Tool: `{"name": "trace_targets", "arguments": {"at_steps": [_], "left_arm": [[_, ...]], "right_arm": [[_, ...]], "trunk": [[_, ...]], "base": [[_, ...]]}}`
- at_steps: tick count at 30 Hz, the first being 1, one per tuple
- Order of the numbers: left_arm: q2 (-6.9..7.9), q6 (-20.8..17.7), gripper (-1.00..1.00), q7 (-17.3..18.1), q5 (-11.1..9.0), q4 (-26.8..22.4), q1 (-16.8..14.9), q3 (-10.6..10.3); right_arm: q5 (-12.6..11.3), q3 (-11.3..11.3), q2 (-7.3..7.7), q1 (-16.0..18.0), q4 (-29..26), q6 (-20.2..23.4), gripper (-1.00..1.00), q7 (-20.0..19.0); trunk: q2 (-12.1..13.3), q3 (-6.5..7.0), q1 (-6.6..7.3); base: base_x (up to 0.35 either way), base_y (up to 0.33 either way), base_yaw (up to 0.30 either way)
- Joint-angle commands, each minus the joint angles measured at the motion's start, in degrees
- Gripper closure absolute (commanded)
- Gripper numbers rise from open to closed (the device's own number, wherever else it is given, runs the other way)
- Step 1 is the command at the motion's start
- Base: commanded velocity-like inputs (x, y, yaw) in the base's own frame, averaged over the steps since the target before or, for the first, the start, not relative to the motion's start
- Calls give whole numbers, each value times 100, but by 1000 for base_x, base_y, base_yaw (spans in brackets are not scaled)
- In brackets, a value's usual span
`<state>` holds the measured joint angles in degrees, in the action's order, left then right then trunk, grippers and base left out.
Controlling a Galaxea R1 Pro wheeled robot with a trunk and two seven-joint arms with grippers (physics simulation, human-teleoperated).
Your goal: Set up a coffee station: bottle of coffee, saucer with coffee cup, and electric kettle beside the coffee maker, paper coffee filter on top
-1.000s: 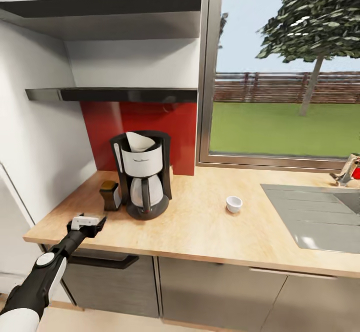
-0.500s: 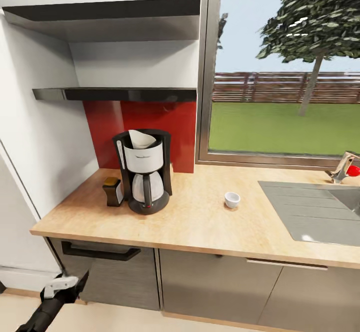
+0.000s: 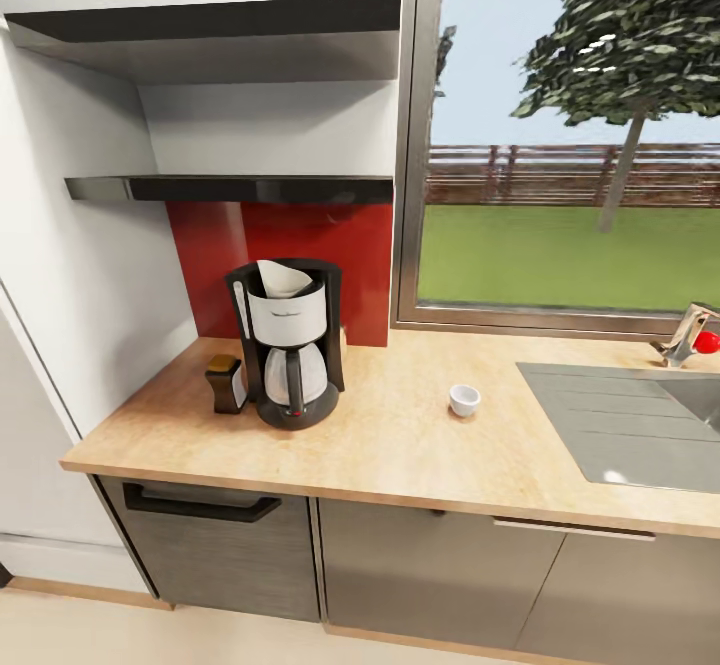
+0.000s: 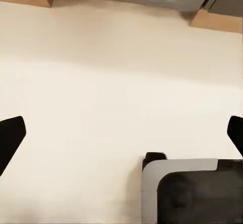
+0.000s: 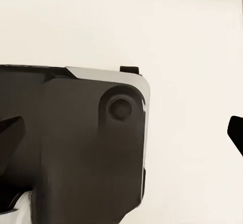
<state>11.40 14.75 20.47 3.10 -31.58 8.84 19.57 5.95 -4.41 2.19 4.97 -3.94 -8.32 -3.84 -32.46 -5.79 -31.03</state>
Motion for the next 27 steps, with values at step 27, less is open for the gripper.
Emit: {"name": "trace_targets", "arguments": {"at_steps": [27], "left_arm": [[-362,-260,-100,-1421,577,1442,-14,-866]], "right_arm": [[55,-956,54,4,-72,-38,-100,-64]], "trunk": [[-8,-5,-2]], "base": [[45,-146,-185]]}}
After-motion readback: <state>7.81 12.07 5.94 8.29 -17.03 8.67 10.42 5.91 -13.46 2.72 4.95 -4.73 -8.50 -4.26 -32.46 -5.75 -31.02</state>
